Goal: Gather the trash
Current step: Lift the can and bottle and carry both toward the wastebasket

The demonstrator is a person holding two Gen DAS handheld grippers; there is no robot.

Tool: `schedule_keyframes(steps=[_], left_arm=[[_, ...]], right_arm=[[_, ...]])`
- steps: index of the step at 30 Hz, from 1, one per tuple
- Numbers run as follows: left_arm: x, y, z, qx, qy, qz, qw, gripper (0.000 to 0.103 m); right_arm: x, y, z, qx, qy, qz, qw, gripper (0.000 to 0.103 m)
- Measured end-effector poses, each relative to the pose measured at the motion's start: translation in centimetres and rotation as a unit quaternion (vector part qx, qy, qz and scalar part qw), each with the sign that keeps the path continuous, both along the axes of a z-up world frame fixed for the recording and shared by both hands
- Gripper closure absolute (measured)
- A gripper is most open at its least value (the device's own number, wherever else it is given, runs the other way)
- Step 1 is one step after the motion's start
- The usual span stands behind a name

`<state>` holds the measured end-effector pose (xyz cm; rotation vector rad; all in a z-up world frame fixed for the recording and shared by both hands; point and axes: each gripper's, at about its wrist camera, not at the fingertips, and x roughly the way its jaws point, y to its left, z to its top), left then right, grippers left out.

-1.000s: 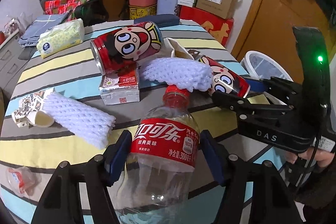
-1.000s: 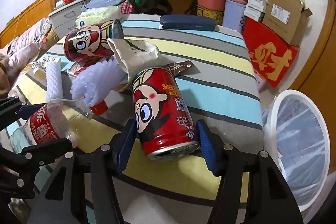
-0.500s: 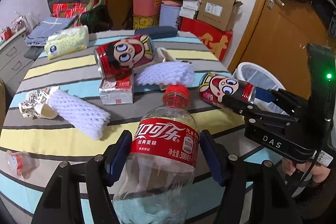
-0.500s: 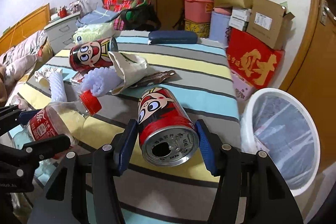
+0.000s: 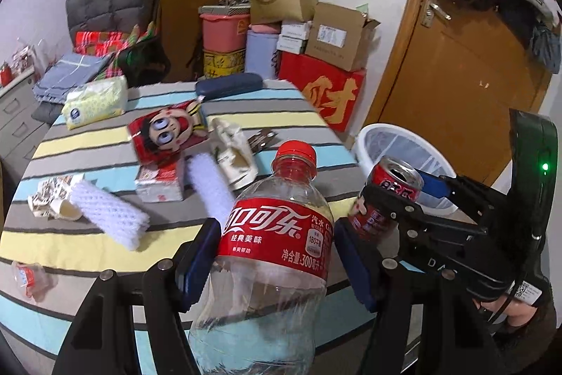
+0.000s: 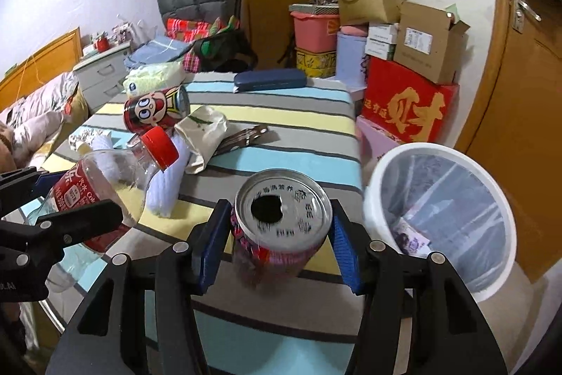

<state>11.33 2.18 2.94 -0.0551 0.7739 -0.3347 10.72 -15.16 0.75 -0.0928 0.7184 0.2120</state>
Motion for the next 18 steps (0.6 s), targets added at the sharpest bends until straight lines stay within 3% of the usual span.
schedule_keyframes(steps=[18], left_arm=[[0.7, -6.4, 1.9, -0.014, -0.022, -0.046, 0.9986, 0.036]], right_arm=[[-1.6, -5.7, 2.5, 0.021, -0.045, -0.048, 0.998, 0.047]])
